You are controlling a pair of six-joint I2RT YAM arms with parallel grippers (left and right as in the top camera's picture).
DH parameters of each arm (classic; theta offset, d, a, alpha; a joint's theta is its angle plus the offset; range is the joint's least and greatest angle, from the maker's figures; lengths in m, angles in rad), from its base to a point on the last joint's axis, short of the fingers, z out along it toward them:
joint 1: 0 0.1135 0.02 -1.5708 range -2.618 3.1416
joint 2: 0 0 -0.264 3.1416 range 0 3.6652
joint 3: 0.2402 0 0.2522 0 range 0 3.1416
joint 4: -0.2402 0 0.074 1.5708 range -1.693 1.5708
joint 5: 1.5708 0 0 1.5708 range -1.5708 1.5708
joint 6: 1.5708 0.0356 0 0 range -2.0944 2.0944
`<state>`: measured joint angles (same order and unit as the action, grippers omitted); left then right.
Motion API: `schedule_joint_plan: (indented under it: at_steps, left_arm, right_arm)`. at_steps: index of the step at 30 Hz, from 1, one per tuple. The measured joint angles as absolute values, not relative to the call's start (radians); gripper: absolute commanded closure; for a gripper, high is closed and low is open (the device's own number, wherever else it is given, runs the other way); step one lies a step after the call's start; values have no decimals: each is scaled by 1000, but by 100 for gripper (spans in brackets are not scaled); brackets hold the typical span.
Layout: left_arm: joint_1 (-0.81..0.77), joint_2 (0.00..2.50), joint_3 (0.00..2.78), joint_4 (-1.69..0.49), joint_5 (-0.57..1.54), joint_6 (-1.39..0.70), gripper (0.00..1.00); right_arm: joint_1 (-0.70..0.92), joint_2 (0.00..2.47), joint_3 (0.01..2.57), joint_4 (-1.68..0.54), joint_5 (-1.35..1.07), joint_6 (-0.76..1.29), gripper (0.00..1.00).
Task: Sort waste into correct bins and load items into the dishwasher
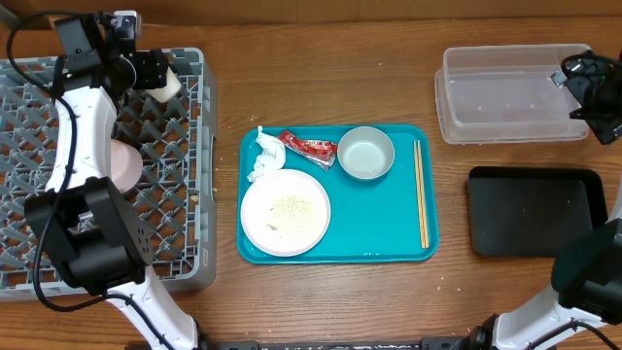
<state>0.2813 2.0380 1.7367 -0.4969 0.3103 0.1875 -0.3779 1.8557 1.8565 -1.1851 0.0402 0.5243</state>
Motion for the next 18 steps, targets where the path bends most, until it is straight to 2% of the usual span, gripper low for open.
schedule_joint_plan:
  at_steps: [3,7,11,13,18]
  left_arm:
    - [281,2038,1737,-510,328,188,58]
    - [281,2038,1737,-537,341,191,66]
    - [281,2038,1737,-569,345,186,92]
    - [281,2038,1737,-578,360,179,96]
    - [284,2030,1736,-543,360,113,96]
  right_arm:
    - [-378,1856,1856,-1185,40,524,0]
    - [-378,1856,1856,-1185,41,524,0]
    - [-378,1856,1856,-1186,40,523,0]
    - [-378,1856,1856,-1185,39,524,0]
    - [-378,1856,1856,-1184,40,524,0]
